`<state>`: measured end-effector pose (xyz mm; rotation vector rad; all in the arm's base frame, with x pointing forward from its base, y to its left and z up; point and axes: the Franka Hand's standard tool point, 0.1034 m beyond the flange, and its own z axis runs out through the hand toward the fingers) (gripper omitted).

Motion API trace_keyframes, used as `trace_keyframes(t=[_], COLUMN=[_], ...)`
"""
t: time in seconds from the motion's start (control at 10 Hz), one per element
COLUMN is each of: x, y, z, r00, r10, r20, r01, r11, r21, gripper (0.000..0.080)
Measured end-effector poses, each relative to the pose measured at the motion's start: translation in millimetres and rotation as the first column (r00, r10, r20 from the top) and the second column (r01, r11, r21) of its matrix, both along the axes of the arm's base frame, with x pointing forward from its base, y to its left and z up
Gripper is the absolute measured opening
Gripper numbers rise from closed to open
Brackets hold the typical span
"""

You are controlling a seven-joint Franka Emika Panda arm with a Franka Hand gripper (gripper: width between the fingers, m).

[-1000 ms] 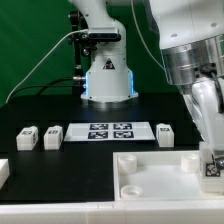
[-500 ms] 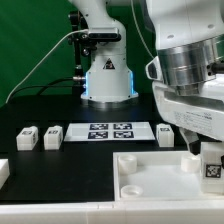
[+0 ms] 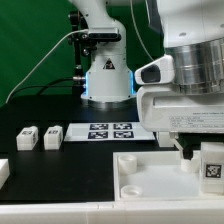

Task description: Assemble one leg

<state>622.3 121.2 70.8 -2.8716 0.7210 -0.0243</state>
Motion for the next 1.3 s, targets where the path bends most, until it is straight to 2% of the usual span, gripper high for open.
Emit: trace_keyframes(t=[0.1,0.2,0.3,0.4,0.5,0.6,0.9,1.0,1.1,1.2,1.3], x=[2.1,5.6,5.2,5.0,4.8,5.0,5.6,5.8,7.4,8.2,8.4], y=[-2.4,-4.5,-3.4,-3.0,-2.0,-2.6,-3.1,-3.7,-4.1,-3.3,-1.4], z=[0.6,1.2,0.8,0.6,0.4,0.4,0.4,0.3,0.2,0.3,0.5], r00=[0.988,0.979,0.987,0.991,1.000,0.997,0.939,0.896,0.806,0.708,0.568], r10=[0.157,0.205,0.162,0.134,0.023,-0.070,-0.339,-0.437,-0.580,-0.691,-0.803], r20=[0.011,0.020,0.015,0.011,-0.006,-0.021,-0.066,-0.085,-0.118,-0.145,-0.180], r01=[-0.157,-0.204,-0.162,-0.134,-0.023,0.070,0.340,0.439,0.584,0.699,0.816], r11=[0.987,0.978,0.986,0.991,1.000,0.998,0.941,0.899,0.811,0.715,0.579], r21=[-0.030,-0.034,-0.030,-0.025,-0.014,-0.008,0.003,0.004,0.009,0.002,-0.007], gripper=[0.0649,0.0624,0.0624,0.0441,0.0441,0.0295,0.0295,0.0295,0.0295,0.0295,0.0296])
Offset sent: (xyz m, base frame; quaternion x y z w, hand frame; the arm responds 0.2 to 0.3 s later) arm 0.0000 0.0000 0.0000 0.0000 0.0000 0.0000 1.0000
